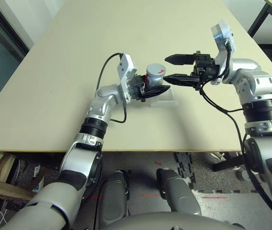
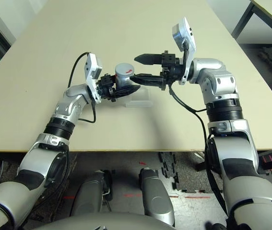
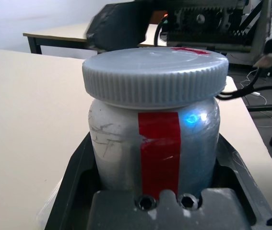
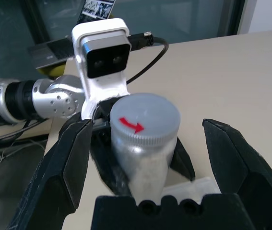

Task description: Pour the medicine from the bottle into the box.

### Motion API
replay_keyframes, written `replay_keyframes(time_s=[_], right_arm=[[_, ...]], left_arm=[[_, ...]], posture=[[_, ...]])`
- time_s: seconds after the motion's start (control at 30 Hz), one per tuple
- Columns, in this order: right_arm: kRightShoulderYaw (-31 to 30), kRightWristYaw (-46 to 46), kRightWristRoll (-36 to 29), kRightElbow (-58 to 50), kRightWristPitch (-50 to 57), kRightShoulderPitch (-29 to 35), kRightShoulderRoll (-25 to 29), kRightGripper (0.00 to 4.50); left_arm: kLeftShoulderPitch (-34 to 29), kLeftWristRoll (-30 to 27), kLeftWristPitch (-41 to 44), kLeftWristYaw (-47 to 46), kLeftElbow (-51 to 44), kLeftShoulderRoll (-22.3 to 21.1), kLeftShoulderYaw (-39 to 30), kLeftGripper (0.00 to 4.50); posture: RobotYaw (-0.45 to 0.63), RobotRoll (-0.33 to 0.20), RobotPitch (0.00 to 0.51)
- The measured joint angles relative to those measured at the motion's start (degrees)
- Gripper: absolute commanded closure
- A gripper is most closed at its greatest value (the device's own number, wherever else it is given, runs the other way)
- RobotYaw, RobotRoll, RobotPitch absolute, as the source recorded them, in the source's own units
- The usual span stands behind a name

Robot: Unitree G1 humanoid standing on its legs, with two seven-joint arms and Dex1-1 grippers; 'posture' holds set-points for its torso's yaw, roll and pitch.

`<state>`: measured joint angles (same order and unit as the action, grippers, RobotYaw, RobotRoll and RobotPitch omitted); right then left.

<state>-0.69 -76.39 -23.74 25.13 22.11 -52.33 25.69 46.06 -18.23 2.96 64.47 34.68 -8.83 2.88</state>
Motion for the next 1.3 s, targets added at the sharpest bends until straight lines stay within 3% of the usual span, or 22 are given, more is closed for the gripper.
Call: replay_keyframes(time_s=[0.37, 0.47, 0.6, 0.77, 1.03, 1.13, 1.3], right_arm=[[-0.99, 1.70, 1.92, 2.18, -2.17, -0.92, -2.46, 0.00], [-1.06, 1.72, 2.19, 2.20, -2.63, -0.92, -2.88, 0.60], [-1.02, 1.95, 2.15, 2.20, -2.76, -0.95, -3.73, 1.92], [0.28, 3.54, -0.66, 2.17, 1.27, -0.95, -4.55, 1.92], [10.13, 13.28, -8.02, 0.44, 8.62, -3.48, -4.10, 1.92], [11.90, 18.13, -7.77, 0.01, 8.93, -3.18, -1.45, 1.92], [11.28, 24.73, -1.81, -2.40, 8.24, 1.96, 6.18, 1.92]], left_arm=[[0.00, 0.00, 0.00, 0.27, 0.00, -0.02, 0.00, 1.90], [0.00, 0.00, 0.00, 0.27, 0.00, -0.01, 0.00, 1.90], [0.00, 0.02, 0.00, -0.04, 0.02, -0.06, -0.11, 1.90], [0.12, -0.02, -0.25, -0.17, -0.01, 0.01, -0.63, 1.90], [0.11, 0.19, -0.62, -0.40, 0.12, 0.22, -0.44, 1.90], [0.17, 0.40, -1.15, -1.36, 0.36, 0.10, -0.52, 1.90], [0.73, 0.97, -2.58, -4.05, 2.80, -0.86, -1.28, 1.90]], posture=[[-0.23, 0.000, 0.133], [-0.23, 0.000, 0.134], [-0.23, 0.000, 0.134], [-0.23, 0.000, 0.133], [-0.23, 0.000, 0.134], [-0.23, 0.000, 0.135], [-0.24, 0.000, 0.135]])
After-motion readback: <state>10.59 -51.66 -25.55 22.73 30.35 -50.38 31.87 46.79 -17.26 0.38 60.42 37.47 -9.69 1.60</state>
